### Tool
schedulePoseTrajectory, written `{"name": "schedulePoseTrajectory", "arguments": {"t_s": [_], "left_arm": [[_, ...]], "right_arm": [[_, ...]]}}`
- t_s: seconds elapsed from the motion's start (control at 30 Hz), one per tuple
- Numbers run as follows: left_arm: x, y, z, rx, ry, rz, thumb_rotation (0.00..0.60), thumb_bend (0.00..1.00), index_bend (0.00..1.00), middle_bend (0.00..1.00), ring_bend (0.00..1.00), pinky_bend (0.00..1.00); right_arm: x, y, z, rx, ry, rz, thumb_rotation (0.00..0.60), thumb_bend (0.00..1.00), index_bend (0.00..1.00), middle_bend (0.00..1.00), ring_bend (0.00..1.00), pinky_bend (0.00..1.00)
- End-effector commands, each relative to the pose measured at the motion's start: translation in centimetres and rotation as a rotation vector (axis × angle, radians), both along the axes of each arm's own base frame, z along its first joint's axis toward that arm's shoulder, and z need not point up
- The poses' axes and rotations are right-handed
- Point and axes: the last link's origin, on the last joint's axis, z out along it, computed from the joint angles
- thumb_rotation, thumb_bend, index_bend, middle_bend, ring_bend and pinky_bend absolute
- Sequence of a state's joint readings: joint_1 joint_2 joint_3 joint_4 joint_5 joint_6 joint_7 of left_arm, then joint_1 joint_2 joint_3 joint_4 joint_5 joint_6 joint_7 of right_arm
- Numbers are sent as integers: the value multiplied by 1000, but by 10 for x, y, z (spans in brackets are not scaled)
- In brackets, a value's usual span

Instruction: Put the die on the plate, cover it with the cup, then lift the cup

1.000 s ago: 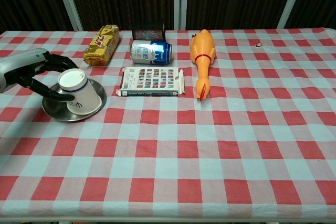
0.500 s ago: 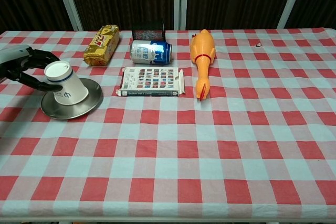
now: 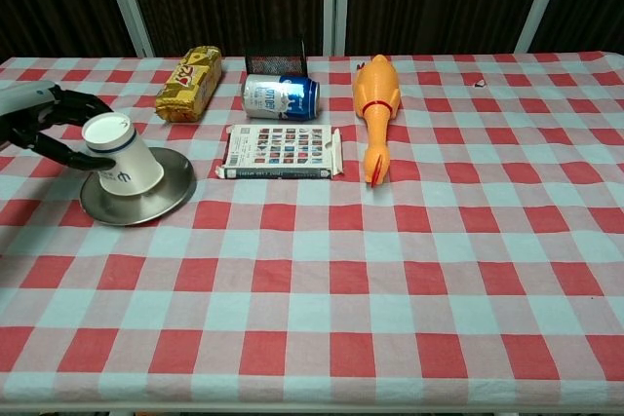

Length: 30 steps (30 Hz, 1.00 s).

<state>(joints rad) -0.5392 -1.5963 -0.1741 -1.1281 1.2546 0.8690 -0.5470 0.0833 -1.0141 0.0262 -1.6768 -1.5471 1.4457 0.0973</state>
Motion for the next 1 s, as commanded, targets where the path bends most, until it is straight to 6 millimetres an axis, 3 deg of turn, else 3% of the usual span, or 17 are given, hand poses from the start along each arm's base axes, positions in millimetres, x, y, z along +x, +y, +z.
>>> {"name": "schedulePoseTrajectory", "arguments": {"t_s": [0.03, 0.27, 0.6, 0.9, 1.0], "left_arm": [[0, -2, 0, -2, 1, 8, 600, 206, 492, 377, 231, 90], [17, -19, -5, -71, -7, -66, 600, 206, 492, 377, 231, 90], [0, 4, 1, 9, 34, 49, 600, 206, 492, 373, 231, 90], [20, -21, -7, -71, -30, -21, 600, 203, 492, 373, 231, 90], [23, -21, -7, -81, -30, -34, 600, 202, 492, 373, 230, 90]], "right_arm": [[1, 0, 0, 1, -2, 3, 600, 202, 179, 231, 0, 14], [0, 3, 1, -3, 0, 5, 600, 202, 179, 231, 0, 14], [-1, 4, 4, -11, 1, 2, 600, 203, 179, 231, 0, 14], [-3, 6, 3, -11, -2, -5, 600, 202, 179, 231, 0, 14], [-3, 5, 4, -14, 0, -8, 600, 202, 179, 231, 0, 14]]}}
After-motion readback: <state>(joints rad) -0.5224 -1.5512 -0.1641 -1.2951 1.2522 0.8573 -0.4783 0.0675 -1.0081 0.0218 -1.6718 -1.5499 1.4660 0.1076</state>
